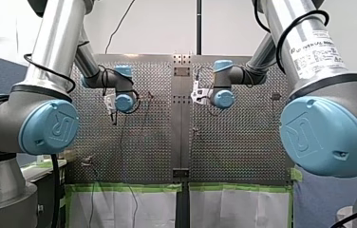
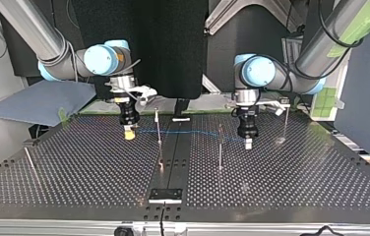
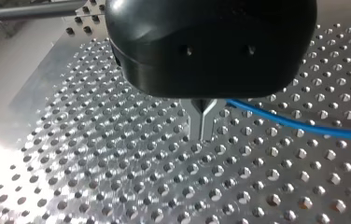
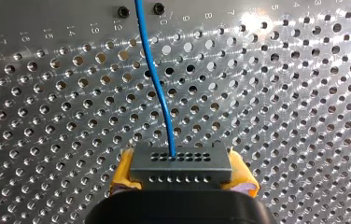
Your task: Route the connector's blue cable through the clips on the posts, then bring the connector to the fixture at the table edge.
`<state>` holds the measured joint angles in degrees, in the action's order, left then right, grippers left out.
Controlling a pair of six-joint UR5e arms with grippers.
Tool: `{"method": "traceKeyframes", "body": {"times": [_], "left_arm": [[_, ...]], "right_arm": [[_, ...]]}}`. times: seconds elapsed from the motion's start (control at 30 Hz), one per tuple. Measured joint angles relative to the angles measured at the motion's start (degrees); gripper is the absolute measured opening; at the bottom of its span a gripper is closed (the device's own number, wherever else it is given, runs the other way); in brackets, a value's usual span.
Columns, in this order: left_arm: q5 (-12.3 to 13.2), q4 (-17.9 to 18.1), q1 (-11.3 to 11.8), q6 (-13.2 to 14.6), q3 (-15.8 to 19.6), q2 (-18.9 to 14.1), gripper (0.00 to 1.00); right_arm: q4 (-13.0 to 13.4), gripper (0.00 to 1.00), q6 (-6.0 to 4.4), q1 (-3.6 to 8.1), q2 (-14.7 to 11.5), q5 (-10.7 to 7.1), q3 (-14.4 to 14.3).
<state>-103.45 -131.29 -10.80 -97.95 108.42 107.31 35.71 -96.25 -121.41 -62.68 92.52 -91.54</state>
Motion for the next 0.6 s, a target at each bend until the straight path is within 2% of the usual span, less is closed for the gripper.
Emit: {"method": "traceKeyframes", "body": {"times": [0.2,0.27,0.3,0.33,0.37,0.4,0.47,0.5,0.57,0.6], "left_arm": [[1.1,0.0,0.3,0.5,0.0,0.0,0.00],[1.8,-0.1,0.4,-0.2,0.0,0.0,0.17],[2.1,-0.3,0.4,-0.6,0.0,0.0,0.17],[2.4,-0.5,0.5,-1.2,0.0,0.0,0.24],[2.5,-0.6,0.5,-1.6,0.0,0.0,0.35],[2.6,-0.8,0.6,-2.1,0.0,0.0,0.35],[2.8,-1.2,0.7,-3.1,0.0,0.0,0.48],[2.8,-1.5,0.7,-3.5,0.0,0.0,0.48],[2.8,-1.8,0.8,-4.4,0.0,0.0,0.61],[2.7,-2.1,0.8,-5.0,0.0,0.0,0.61]], "right_arm": [[-0.3,0.00,-0.07,-0.03,0.0,-0.03,0.0],[-0.3,0.00,-0.08,-0.06,0.0,-0.01,0.0],[-0.3,0.00,-0.09,-0.07,0.0,0.00,0.0],[-0.3,0.00,-0.08,-0.07,0.0,0.01,0.0],[-0.4,0.00,-0.09,-0.06,0.0,0.01,0.0],[-0.4,0.00,-0.09,-0.03,0.0,0.00,0.0],[-0.4,0.00,-0.09,0.00,0.0,-0.02,0.0],[-0.4,0.00,-0.09,0.01,0.0,-0.02,0.0],[-0.4,0.00,-0.09,0.01,0.0,-0.03,0.0],[-0.4,0.00,-0.09,0.02,0.0,-0.03,0.0]]}}
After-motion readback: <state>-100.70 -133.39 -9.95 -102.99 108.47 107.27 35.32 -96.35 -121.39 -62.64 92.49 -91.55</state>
